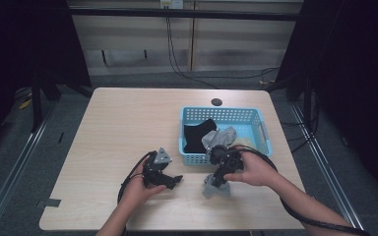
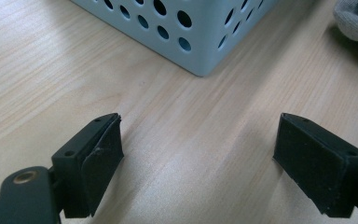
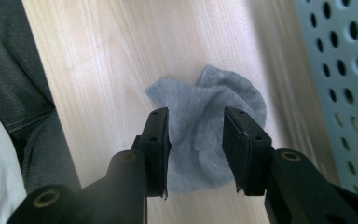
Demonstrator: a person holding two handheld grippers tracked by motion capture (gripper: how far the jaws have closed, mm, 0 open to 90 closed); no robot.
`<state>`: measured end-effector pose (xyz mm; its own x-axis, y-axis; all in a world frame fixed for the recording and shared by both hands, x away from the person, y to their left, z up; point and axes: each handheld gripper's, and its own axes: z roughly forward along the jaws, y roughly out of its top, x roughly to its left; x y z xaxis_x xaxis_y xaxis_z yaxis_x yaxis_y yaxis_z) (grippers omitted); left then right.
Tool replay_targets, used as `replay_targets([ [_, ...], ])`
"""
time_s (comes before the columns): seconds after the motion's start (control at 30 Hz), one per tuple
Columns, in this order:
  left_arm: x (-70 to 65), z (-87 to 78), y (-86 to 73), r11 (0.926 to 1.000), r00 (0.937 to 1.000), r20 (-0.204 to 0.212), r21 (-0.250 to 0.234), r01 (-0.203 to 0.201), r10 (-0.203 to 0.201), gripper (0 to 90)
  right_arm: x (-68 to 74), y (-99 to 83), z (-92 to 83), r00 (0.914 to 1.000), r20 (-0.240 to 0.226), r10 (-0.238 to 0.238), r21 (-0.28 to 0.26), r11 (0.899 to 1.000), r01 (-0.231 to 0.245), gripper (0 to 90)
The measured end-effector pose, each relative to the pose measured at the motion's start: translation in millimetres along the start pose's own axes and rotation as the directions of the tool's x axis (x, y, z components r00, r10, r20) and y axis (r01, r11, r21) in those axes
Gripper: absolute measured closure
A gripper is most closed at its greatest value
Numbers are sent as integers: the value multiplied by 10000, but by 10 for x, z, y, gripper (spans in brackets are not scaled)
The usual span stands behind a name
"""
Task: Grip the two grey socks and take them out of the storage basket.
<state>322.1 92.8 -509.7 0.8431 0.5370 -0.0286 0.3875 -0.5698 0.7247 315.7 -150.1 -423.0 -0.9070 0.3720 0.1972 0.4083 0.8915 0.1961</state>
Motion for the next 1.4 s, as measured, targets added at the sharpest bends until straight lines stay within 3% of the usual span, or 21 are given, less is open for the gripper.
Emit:
replay_targets([
  [0.13, 0, 0, 0, 10000, 10000, 0, 1, -3, 3, 146, -18, -31, -138, 9998, 52, 200, -329, 9993, -198, 597],
  [0.17, 0, 0, 0, 10000, 10000, 0, 1, -2, 2, 146, -55, -47, -232, 9993, 168, 333, -656, 9973, -322, 589],
  [0.3, 0, 0, 0, 10000, 10000, -1, 0, 1, -1, 146, -151, -55, -358, 9971, 351, 669, -1024, 9927, -630, 583],
  [0.43, -1, 0, 0, 10000, 10000, -2, -1, 1, -1, 146, -340, -30, -474, 9897, 808, 1181, -1383, 9847, -1062, 568],
  [0.5, -1, 0, 0, 10000, 10000, -2, -3, 3, -3, 146, -458, -12, -490, 9820, 1194, 1462, -1401, 9817, -1291, 558],
  [0.57, -6, 4, -1, 9999, 10000, -8, -67, 87, -87, 146, -621, 6, -465, 9694, 1518, 1928, -1497, 9740, -1703, 540],
  [0.63, -6, 4, -1, 9999, 10000, -3, -66, 92, -92, 146, -670, 8, -458, 9686, 1547, 1945, -1521, 9734, -1711, 519],
  [0.67, -6, 5, -1, 9999, 10000, -1, -68, 91, -91, 146, -733, 20, -453, 9610, 1515, 2312, -1653, 9645, -2060, 522],
  [0.7, -6, 4, -1, 9999, 10000, -2, -67, 89, -89, 146, -838, 32, -425, 9560, 1706, 2386, -1622, 9638, -2116, 515],
  [0.77, -5, 6, -1, 9999, 10000, -9, -86, 84, -84, 146, -876, 35, -416, 9545, 1709, 2445, -1652, 9621, -2169, 510],
  [0.8, -5, 5, -1, 9999, 10000, -3, -85, 86, -86, 146, -967, 49, -383, 9450, 1798, 2731, -1691, 9550, -2438, 497],
  [0.93, -5, 7, -1, 9999, 10000, 8, -106, 94, -94, 145, -1070, 61, -327, 9366, 2083, 2817, -1675, 9538, -2496, 461],
  [1.07, -6, 6, -2, 9999, 9999, 11, -90, 104, -104, 145, -1203, 74, -229, 9162, 2360, 3237, -1982, 9391, -2808, 401],
  [1.27, -6, 5, -1, 9999, 10000, -7, -69, 95, -95, 146, -1337, 80, -102, 9078, 2715, 3197, -1980, 9416, -2724, 372],
  [1.3, -6, 5, -1, 9999, 10000, 1, -75, 99, -99, 145, -1380, 75, -61, 9026, 2727, 3332, -2032, 9369, -2845, 353],
  [1.4, -5, 5, -1, 9999, 10000, -7, -69, 93, -93, 145, -1424, 68, -22, 9020, 2583, 3461, -2096, 9315, -2974, 323],
])
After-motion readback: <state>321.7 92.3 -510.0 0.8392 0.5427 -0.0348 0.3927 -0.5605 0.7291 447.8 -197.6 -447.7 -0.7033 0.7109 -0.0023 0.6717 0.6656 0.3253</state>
